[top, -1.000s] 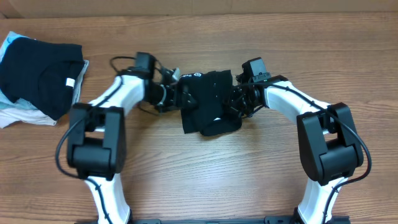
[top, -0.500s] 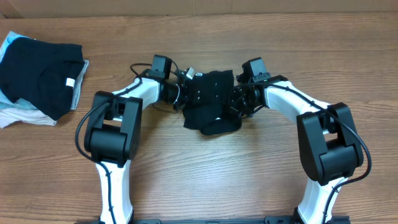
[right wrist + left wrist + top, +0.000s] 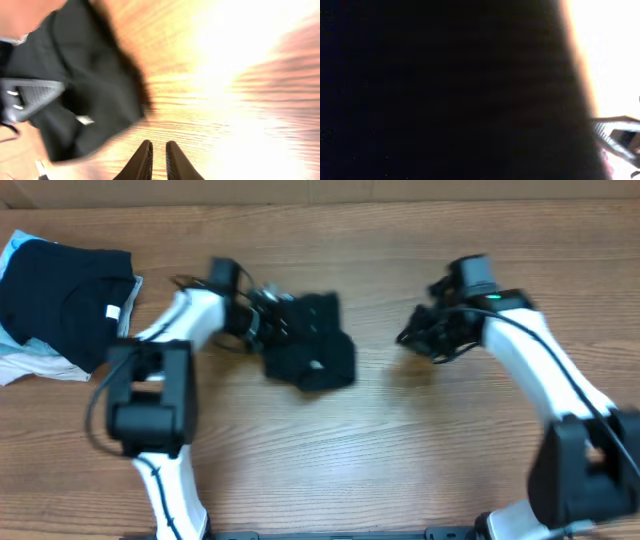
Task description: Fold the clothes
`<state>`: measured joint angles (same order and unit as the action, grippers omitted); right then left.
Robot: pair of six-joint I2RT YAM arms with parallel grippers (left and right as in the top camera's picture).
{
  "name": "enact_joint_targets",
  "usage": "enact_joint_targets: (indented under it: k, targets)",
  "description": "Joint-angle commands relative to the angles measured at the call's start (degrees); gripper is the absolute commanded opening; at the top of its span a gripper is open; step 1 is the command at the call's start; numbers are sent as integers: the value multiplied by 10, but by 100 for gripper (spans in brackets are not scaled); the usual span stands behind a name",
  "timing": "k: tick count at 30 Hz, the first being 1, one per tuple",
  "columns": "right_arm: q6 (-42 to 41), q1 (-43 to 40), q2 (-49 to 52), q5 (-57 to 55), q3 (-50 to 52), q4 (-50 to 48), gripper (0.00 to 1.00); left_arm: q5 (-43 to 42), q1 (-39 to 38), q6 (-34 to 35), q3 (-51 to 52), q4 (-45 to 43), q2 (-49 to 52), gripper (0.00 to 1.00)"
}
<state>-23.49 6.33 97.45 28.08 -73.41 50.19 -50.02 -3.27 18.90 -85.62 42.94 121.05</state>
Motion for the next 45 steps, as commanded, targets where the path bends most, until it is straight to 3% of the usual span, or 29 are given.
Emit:
enact_joint_targets:
  k: [1,7,13,20,21,22,24,25,27,32,37,42,45]
  targets:
    - [35,-23,-56,-11,-15,17,13,9,78,-14,-113,12,-115,4]
    - [40,-25,-61,-11,-15,40,14,10,208,7,-209,12,-146,4]
    - [40,-23,-61,-11,-15,39,14,69,340,40,-215,-14,-130,4]
    - [40,-22,-61,-13,-15,39,15,132,400,34,-215,-35,-54,4]
    - [40,-22,-61,-13,-15,39,15,143,404,34,-215,-44,-40,8]
    - [40,-22,-61,-13,-15,40,15,153,407,34,-215,-56,-23,19]
    - [40,-22,-61,-13,-15,46,14,159,414,35,-215,-73,4,73]
    - [40,-22,-61,-13,-15,50,15,158,420,35,-215,-74,17,79]
    - [40,-22,-62,-13,-15,56,15,151,428,34,-215,-72,22,100]
    - [40,-22,-62,-12,-15,65,14,76,463,34,-226,-56,-3,100]
    - [61,-14,-69,-10,-16,64,15,-20,529,21,-272,49,-64,100]
    - [75,14,-107,-10,-23,49,17,-106,565,-115,-314,148,-149,100]
    - [75,34,-145,-17,-34,30,17,-109,553,-252,-329,229,-212,100]
